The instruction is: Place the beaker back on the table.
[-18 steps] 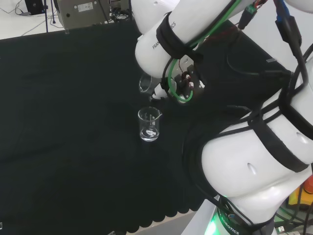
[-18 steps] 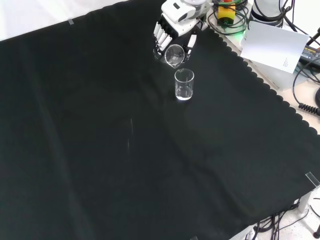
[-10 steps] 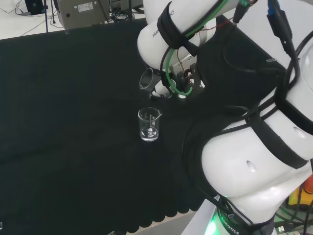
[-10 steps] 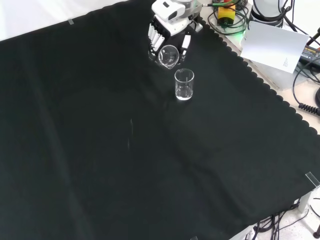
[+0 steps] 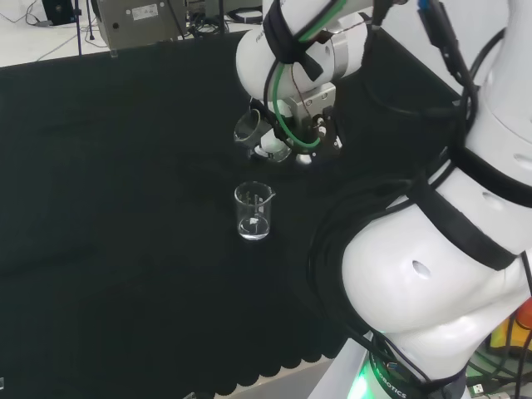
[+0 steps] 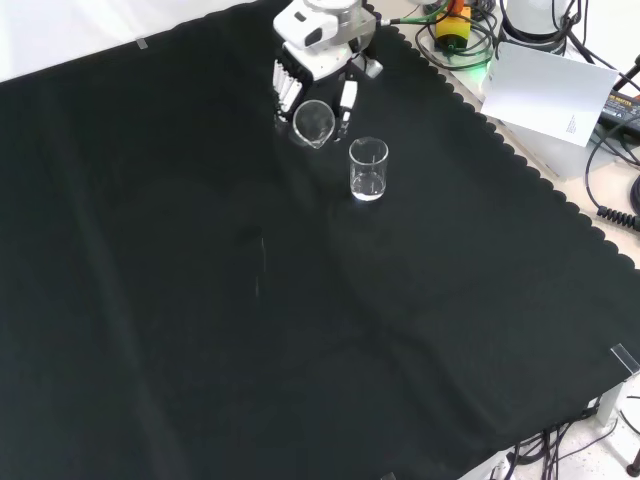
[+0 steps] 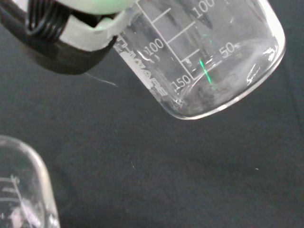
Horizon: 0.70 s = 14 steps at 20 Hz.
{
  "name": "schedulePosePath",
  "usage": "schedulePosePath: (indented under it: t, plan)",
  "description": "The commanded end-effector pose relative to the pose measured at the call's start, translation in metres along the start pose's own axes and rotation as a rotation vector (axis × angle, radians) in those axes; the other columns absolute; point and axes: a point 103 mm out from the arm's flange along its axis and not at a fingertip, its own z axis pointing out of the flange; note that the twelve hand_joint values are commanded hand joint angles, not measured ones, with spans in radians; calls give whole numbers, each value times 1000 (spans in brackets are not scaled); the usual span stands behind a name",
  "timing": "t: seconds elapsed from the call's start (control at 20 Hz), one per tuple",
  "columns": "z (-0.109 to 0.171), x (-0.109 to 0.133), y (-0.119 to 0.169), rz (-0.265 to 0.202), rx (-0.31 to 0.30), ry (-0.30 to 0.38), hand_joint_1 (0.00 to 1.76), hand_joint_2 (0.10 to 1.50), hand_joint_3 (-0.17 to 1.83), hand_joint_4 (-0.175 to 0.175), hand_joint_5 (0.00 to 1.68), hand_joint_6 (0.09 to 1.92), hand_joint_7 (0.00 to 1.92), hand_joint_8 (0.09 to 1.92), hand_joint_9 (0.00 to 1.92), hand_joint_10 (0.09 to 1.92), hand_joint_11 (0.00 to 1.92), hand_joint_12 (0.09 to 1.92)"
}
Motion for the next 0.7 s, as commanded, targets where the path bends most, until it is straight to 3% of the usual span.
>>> schedulePosePath:
  t: [0.05,0.4,0.7]
  plan:
    - [18,-22,50,44,-94,156,1132,1170,-175,-81,1035,992,1347,1136,1446,868,1314,660]
    - [47,-29,91,41,-108,291,1140,1173,-175,-108,1029,993,1318,1096,1425,834,1315,659]
    - [65,-34,114,39,-113,343,1138,1175,-175,-106,1027,993,1314,1052,1429,782,1334,644]
